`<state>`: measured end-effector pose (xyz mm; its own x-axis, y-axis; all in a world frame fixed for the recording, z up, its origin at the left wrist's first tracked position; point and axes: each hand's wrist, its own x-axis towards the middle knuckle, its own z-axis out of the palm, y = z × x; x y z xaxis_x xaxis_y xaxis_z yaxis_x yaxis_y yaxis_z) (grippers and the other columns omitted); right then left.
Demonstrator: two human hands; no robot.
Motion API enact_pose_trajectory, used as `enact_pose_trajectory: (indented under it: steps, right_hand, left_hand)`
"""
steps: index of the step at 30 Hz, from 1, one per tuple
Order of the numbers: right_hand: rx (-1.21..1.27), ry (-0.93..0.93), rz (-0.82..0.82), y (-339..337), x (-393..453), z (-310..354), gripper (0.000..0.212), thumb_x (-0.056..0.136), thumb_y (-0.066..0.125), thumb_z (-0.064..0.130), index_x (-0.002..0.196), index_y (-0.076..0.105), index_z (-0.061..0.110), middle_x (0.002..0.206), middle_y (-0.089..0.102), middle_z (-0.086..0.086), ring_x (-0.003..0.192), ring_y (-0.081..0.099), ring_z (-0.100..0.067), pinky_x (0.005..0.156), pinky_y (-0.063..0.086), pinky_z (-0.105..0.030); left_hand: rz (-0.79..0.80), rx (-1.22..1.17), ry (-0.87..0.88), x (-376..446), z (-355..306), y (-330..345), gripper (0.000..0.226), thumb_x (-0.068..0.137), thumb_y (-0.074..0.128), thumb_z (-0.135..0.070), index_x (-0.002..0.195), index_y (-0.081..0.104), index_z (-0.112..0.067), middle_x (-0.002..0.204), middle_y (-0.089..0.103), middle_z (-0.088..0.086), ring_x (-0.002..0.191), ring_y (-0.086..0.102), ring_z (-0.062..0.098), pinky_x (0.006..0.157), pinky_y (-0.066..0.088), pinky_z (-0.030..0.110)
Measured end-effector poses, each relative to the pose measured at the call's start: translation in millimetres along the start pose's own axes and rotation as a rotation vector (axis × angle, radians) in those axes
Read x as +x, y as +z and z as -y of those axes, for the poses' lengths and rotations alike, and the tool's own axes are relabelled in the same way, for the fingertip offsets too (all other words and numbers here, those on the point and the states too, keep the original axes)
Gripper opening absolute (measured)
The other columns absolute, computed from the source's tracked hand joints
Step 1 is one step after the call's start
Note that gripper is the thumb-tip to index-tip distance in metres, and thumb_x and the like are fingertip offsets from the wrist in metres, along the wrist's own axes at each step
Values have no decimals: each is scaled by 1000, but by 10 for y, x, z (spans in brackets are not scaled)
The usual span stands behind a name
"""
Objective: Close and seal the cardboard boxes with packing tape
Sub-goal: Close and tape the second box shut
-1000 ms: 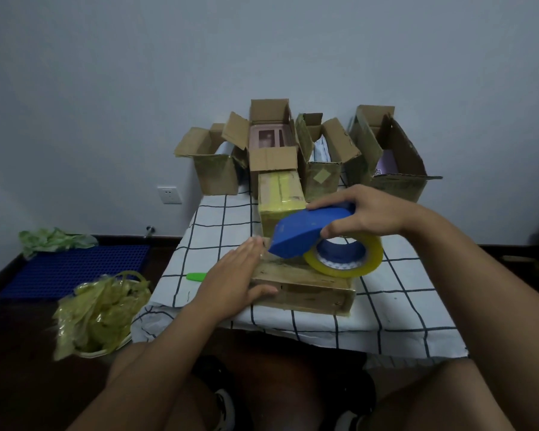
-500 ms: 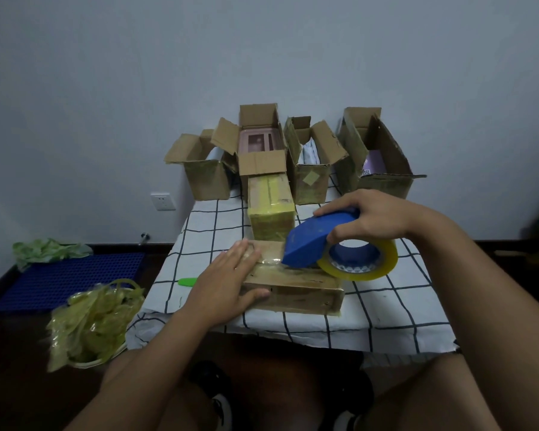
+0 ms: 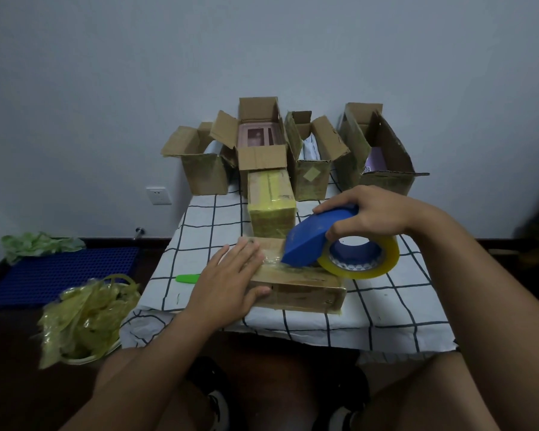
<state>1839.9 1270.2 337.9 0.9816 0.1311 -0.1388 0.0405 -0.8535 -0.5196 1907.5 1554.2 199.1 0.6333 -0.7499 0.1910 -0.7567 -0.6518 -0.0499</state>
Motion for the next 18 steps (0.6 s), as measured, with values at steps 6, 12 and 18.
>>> enact_pose_trajectory:
  steps: [6,12,18]
  right_hand:
    - [14,11,-12,15,22,-5,39,89,69,33,127,63,37,107,57,20,93,57,-7,80,41,-21]
    - [5,5,-6,24,57,-16,41,86,70,41,126,62,41,109,57,20,95,57,-6,82,42,-23]
    - [26,14,-9,30,69,-40,54,72,63,53,125,62,42,110,57,18,95,58,-7,80,43,-23]
  left_hand:
    - [-41,-8,24,-9,-109,-92,63,92,38,-58,141,49,-21,131,56,2,120,54,21,104,42,40]
    - [3,-44,15,69,-320,-193,70,89,43,-61,144,42,-18,151,39,5,134,41,20,107,37,34]
    - [11,-34,19,164,-384,-148,80,91,38,-70,153,22,-23,155,31,3,138,33,20,111,31,34]
